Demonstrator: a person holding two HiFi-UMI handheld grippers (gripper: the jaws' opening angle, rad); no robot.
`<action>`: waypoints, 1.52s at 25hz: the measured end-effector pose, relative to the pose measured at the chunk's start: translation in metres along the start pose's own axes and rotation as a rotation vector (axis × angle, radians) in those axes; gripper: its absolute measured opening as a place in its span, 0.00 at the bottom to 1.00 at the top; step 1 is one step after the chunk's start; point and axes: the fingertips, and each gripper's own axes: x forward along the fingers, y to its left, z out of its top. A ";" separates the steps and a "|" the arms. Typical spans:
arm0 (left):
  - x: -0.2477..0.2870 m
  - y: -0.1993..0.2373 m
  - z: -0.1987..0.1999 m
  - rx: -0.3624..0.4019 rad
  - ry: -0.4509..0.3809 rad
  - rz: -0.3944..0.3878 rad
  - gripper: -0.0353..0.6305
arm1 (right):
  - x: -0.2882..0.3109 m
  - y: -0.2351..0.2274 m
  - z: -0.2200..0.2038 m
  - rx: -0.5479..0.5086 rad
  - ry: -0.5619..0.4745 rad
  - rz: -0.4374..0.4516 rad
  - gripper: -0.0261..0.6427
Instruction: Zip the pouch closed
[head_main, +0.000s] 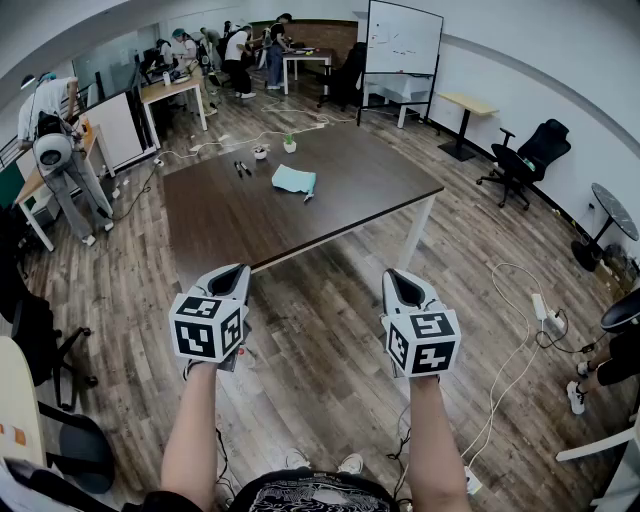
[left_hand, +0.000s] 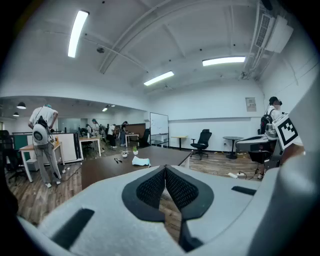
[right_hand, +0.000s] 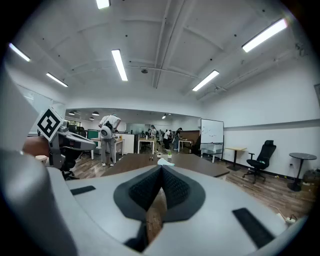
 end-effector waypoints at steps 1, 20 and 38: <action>0.001 0.003 -0.002 0.001 0.003 -0.004 0.07 | 0.002 0.002 -0.002 0.002 -0.002 -0.005 0.04; 0.034 0.048 -0.006 0.004 -0.008 -0.100 0.07 | 0.038 0.035 0.003 0.047 -0.003 -0.058 0.11; 0.084 0.052 -0.005 -0.026 0.026 -0.061 0.25 | 0.085 -0.010 -0.001 0.057 0.005 -0.004 0.29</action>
